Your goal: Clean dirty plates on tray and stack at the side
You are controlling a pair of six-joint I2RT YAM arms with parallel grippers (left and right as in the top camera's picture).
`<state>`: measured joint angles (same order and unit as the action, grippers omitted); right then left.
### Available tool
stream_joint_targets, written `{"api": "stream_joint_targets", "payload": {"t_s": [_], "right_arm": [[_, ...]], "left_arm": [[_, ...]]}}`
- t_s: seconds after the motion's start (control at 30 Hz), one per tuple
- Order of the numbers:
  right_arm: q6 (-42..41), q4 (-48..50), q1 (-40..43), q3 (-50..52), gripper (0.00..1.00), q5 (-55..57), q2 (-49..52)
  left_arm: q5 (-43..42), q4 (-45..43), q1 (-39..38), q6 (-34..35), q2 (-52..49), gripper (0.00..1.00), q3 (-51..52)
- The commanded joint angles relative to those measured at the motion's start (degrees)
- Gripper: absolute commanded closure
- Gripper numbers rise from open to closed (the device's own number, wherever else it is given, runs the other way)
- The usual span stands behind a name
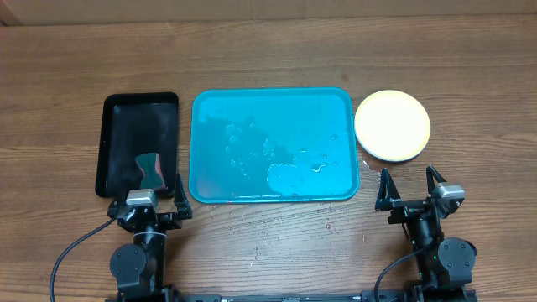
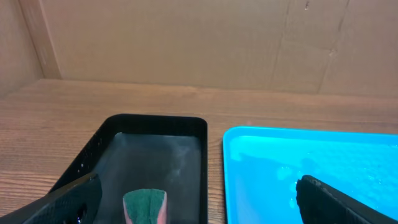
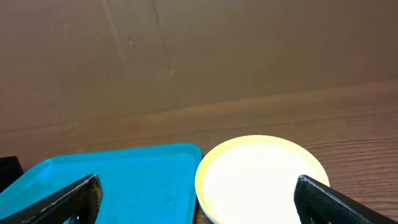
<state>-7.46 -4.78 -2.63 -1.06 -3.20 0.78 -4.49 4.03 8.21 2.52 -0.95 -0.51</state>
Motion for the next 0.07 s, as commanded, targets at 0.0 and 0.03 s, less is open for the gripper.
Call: {"api": "stream_joint_targets", "payload": {"t_s": [0.0,0.03], "right_arm": [[0.0,0.2,0.1,0.6,0.00,-0.3,-0.6],[0.0,0.2,0.1,0.6,0.00,-0.3,-0.6]], "left_arm": [[0.4,0.2,-0.5,-0.9,0.7,0.00,0.2],[0.4,0.2,-0.5,-0.9,0.7,0.00,0.2]]}}
